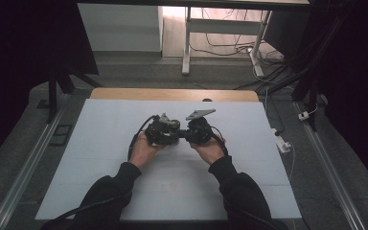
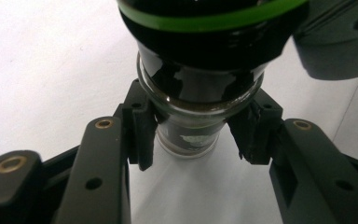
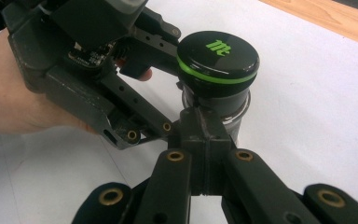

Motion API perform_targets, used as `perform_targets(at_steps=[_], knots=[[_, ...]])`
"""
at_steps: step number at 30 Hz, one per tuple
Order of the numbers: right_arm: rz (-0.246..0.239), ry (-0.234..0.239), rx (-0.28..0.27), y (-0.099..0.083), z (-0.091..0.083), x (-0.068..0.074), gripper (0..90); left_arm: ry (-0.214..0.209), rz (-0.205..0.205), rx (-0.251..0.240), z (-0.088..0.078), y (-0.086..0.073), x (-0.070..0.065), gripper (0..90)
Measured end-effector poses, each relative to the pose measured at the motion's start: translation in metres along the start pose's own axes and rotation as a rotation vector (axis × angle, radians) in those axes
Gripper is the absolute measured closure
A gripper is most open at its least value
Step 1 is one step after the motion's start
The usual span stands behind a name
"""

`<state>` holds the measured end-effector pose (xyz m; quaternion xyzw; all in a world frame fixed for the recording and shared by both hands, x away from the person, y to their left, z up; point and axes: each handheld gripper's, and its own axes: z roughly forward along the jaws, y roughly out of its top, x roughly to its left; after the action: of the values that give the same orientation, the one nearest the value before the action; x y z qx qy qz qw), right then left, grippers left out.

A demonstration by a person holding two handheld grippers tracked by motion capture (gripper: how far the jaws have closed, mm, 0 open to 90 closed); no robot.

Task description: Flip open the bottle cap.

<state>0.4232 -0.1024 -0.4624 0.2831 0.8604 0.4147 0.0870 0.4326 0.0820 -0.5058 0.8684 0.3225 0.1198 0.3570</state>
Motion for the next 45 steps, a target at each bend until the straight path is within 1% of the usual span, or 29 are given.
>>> perform_targets(at_steps=[4,6,9,19,23,29,35,38,41,45], knots=[[0.018,0.003,-0.009,0.001,0.000,-0.001,89.8,0.000,0.001,0.001,0.000,0.000,0.000,53.6],[0.018,0.003,-0.016,0.002,-0.001,-0.001,89.8,0.000,-0.003,0.000,0.000,0.000,0.000,53.6],[0.007,-0.001,-0.013,0.003,-0.001,-0.001,89.8,-0.001,-0.003,0.000,0.000,0.000,0.000,53.6],[-0.001,0.003,-0.016,0.004,-0.003,0.001,89.8,-0.002,-0.005,-0.002,0.000,0.000,0.000,53.6],[-0.006,0.001,-0.029,0.007,-0.005,0.002,89.8,0.000,-0.002,-0.001,0.000,0.000,0.000,53.7],[0.009,0.003,-0.035,0.009,-0.004,0.002,89.8,0.002,-0.002,-0.002,0.000,0.000,0.000,53.6],[0.012,0.001,-0.045,0.014,-0.004,0.000,89.8,0.001,-0.007,-0.003,0.000,0.000,0.000,53.7],[0.009,-0.003,-0.049,0.016,-0.005,-0.001,89.9,0.001,-0.002,0.001,0.000,0.000,0.000,53.7],[0.014,-0.004,-0.055,0.017,-0.005,-0.001,89.9,0.001,-0.011,-0.006,0.001,-0.001,0.000,53.7],[0.015,-0.006,-0.063,0.020,-0.006,-0.003,89.9,0.001,-0.005,-0.002,0.000,0.000,0.000,53.7]])
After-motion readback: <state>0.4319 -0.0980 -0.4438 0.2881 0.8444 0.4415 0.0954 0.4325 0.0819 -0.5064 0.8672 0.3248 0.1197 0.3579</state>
